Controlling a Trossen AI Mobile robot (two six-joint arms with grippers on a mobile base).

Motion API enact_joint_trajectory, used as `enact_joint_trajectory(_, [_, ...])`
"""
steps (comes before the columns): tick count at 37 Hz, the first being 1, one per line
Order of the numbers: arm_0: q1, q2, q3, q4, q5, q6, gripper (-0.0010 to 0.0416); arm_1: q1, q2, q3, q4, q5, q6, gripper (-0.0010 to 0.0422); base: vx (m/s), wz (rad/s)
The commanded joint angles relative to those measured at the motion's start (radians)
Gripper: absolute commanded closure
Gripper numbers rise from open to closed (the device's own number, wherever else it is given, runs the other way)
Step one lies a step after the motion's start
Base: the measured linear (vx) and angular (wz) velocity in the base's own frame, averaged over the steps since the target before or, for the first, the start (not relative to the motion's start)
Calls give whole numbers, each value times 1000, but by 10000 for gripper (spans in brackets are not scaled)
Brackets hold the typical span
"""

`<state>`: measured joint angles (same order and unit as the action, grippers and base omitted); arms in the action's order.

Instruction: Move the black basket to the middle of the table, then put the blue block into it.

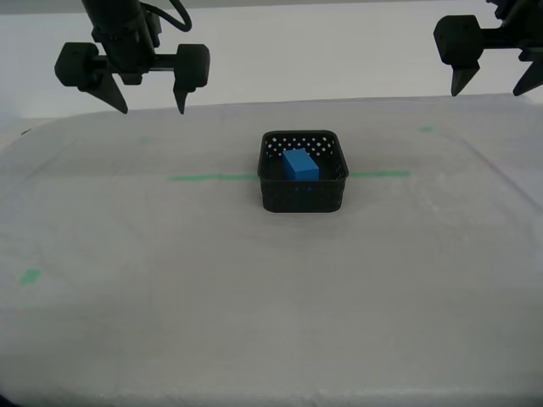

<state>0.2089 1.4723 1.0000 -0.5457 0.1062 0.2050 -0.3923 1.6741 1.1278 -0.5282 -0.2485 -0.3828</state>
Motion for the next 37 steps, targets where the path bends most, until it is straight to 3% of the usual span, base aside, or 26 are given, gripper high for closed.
enact_joint_trajectory(1, [0, 0, 1, 0, 3, 0, 7, 2, -48, -52, 47, -7, -11, 11, 0, 0])
enact_joint_trajectory(8, [0, 0, 1, 0, 3, 0, 7, 28, -103, -116, 57, -6, -26, 11, 0, 0])
enact_joint_trajectory(15, [0, 0, 1, 0, 3, 0, 7, 37, -104, -116, 68, -6, 3, 12, 0, 0])
enact_joint_trajectory(37, [0, 0, 1, 0, 3, 0, 7, 37, -104, -114, 67, -5, 1, 12, 0, 0])
